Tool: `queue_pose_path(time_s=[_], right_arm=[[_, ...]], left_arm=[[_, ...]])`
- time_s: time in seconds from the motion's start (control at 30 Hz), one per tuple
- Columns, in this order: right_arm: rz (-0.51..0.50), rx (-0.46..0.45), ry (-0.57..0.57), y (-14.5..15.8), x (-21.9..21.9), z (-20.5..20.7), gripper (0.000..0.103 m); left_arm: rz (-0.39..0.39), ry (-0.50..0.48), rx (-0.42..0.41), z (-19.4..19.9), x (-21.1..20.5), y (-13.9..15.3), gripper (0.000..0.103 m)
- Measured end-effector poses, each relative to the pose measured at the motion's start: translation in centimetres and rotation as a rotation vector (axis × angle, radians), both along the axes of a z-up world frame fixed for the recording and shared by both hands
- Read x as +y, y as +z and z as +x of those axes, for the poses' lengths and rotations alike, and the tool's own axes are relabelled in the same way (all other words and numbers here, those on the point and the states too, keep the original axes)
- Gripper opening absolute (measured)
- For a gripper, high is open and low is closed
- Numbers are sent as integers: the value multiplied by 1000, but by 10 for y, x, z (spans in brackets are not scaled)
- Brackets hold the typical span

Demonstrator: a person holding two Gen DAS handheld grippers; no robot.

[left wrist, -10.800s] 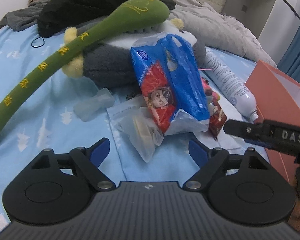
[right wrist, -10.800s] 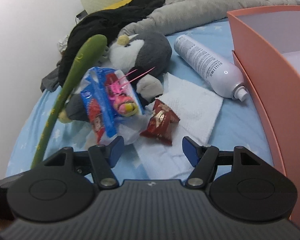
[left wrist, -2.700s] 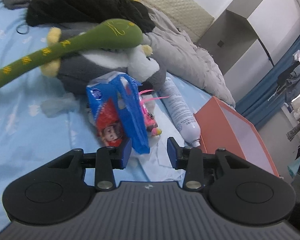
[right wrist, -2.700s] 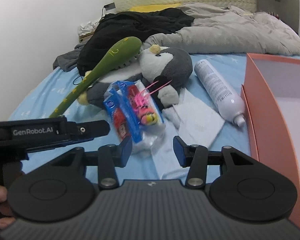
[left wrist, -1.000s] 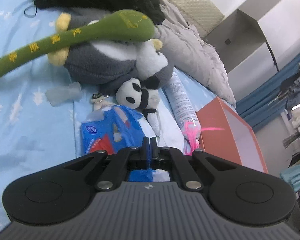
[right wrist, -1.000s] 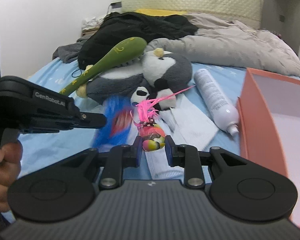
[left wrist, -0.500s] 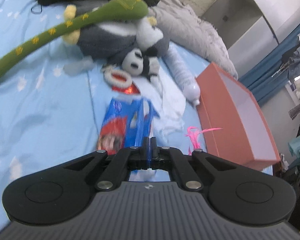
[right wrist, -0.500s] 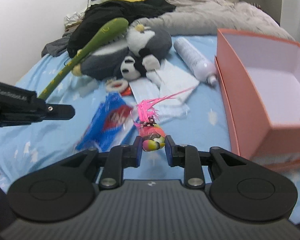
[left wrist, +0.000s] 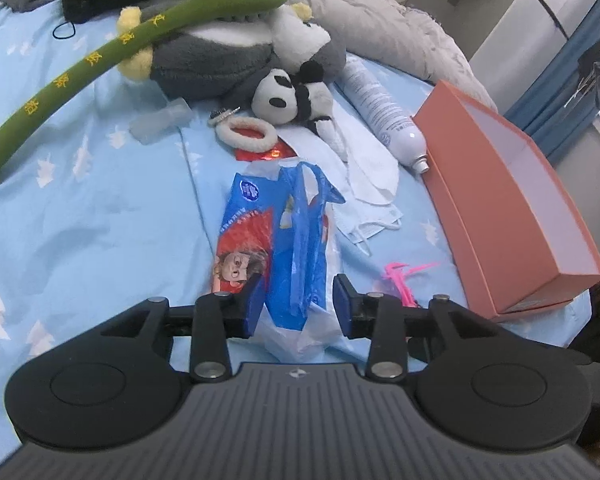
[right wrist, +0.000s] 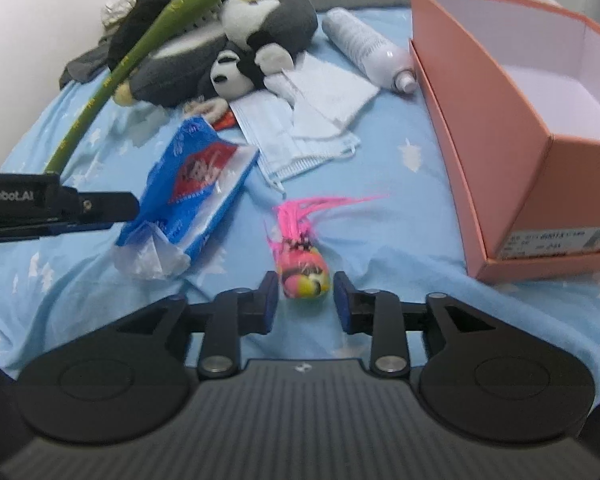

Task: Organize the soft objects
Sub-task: 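Lift the blue snack bag with the left gripper while the right lifts the pink toy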

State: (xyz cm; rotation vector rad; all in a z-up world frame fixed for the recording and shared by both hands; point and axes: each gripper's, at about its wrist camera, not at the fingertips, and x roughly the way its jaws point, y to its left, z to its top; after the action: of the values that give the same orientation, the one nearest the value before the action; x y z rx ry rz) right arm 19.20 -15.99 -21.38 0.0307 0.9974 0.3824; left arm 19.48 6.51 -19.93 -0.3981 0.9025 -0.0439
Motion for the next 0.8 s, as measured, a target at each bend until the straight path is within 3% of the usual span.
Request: queue_pose_path(time_s=[0.07,0.23,0.53,0.7,0.8], right_arm=[[14,26,3,2,-2,1,60],[-6,31,33,8,1,3,60],[-58,27,114,8,19,19,55],[-102,29,129,1,26,25,55],[-108,44,129,-5,28,29,43]], left_arm=[[-6,-1,-3,2,1,-3,43],[48,-15,-14,6,-3,-8,43],[116,-57,3,13,-13,-28,43],[108,-39,2,16,-18,-32,43],[122,-37,7,22,-21,-34,40]])
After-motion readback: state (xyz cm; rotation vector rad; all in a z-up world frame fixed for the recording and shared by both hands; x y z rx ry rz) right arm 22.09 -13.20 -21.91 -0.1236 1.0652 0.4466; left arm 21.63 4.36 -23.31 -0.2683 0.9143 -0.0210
